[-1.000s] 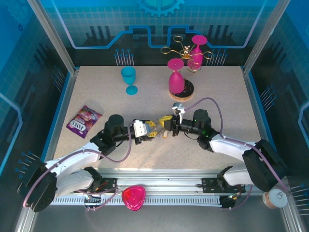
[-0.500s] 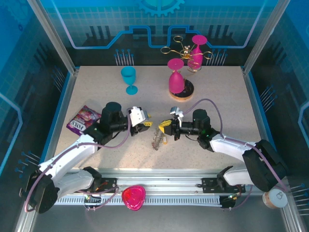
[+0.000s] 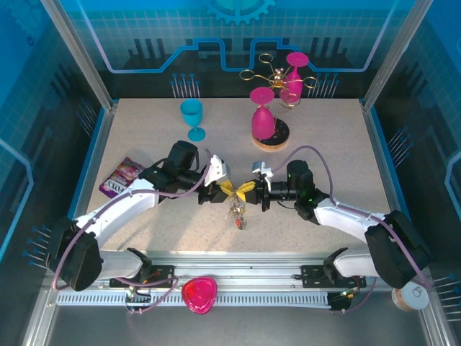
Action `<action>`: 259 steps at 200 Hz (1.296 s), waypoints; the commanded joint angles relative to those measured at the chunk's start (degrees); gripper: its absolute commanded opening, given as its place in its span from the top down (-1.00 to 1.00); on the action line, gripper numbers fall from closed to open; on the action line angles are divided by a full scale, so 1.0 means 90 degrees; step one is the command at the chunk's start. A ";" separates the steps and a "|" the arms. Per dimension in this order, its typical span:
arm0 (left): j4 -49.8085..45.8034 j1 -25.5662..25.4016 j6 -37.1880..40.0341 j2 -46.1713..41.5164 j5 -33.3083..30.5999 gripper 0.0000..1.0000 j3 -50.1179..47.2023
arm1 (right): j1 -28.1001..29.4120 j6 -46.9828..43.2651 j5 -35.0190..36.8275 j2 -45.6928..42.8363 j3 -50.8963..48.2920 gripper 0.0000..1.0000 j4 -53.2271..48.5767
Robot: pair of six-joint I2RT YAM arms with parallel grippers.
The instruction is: Put the keys on the keyring
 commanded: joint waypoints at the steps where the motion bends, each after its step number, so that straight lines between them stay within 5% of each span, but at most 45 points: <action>1: -0.0444 0.0031 0.0266 0.0139 0.0429 0.52 0.0272 | -0.0093 -0.0116 -0.0231 -0.0106 0.0263 1.00 0.0089; 85: -0.0296 0.0039 0.0243 0.0286 0.0359 0.58 0.0323 | -0.0053 -0.0090 -0.0329 -0.0028 0.0293 1.00 0.0135; 161: -0.0409 0.0031 0.0435 0.0121 0.0439 0.36 0.0247 | 0.0005 -0.0343 -0.0376 -0.0044 0.0409 1.00 -0.0331; 259: -0.0423 0.0031 0.0403 0.0209 0.0371 0.60 0.0247 | 0.0112 -0.0456 -0.0417 -0.0024 0.0516 1.00 -0.0529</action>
